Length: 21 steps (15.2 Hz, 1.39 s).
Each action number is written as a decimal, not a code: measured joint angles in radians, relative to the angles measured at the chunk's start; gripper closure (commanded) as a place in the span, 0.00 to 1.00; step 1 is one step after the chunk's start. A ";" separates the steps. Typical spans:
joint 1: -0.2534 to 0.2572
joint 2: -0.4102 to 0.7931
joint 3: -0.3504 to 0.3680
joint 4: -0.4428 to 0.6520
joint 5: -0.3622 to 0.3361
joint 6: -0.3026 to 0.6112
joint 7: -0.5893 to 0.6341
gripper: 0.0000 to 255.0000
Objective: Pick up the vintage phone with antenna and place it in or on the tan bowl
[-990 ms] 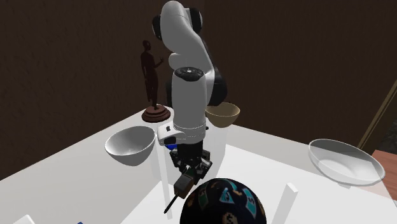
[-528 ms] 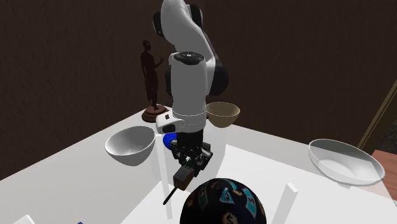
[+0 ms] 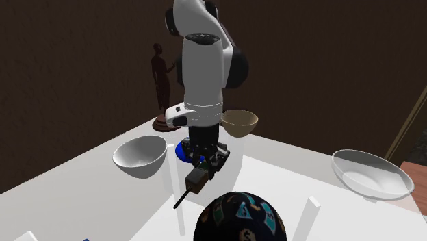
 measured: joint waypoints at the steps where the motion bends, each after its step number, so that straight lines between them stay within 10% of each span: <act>1: -0.001 -0.005 0.001 0.005 0.002 -0.010 -0.002 1.00; 16: -0.009 -0.082 0.020 0.092 0.035 -0.169 -0.026 1.00; 21: -0.021 -0.232 0.047 -0.116 0.074 -0.107 -0.001 1.00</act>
